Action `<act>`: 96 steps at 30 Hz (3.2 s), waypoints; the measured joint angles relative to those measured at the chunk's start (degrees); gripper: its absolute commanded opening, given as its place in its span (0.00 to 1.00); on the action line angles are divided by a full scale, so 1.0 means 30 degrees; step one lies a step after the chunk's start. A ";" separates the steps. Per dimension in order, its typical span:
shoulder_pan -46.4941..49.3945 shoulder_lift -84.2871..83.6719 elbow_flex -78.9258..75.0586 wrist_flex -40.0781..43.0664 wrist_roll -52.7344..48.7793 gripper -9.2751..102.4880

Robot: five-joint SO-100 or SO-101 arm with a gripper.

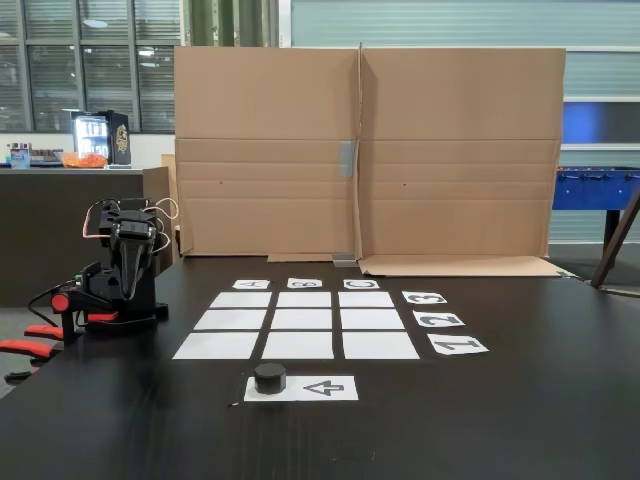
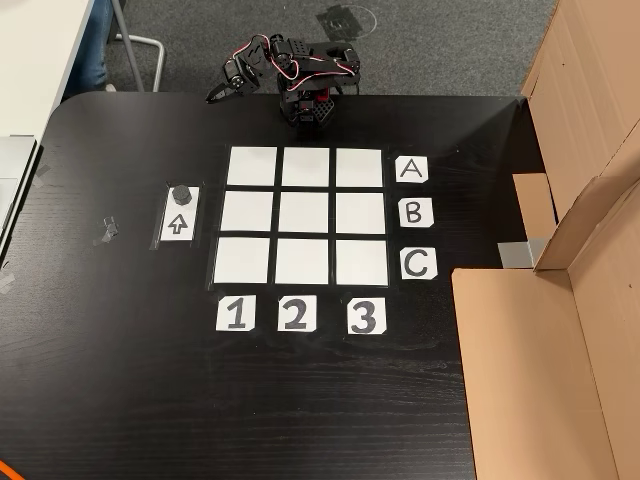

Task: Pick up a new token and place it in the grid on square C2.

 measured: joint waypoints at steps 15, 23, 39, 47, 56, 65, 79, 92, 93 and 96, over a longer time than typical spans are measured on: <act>0.0000 -0.3867 -0.1846 0.0059 0.0000 0.08; 0.0000 -0.6680 -0.4395 0.0469 -0.0029 0.08; -0.1465 -1.3096 -1.2510 0.4102 -0.0029 0.16; -0.2080 -1.5820 -1.5791 0.6328 -0.0029 0.25; -0.2578 -1.9746 -2.0098 0.9375 -0.0029 0.34; -0.3311 -2.3379 -2.4287 1.2158 -0.0029 0.37; -0.3750 -2.8447 -2.7891 1.2979 -0.0029 0.37; -0.4131 -3.3867 -3.4219 1.5645 0.0000 0.37; -0.4248 -3.4307 -3.4658 1.5791 0.0000 0.38; -0.4512 -3.5215 -3.5596 1.6201 0.0000 0.38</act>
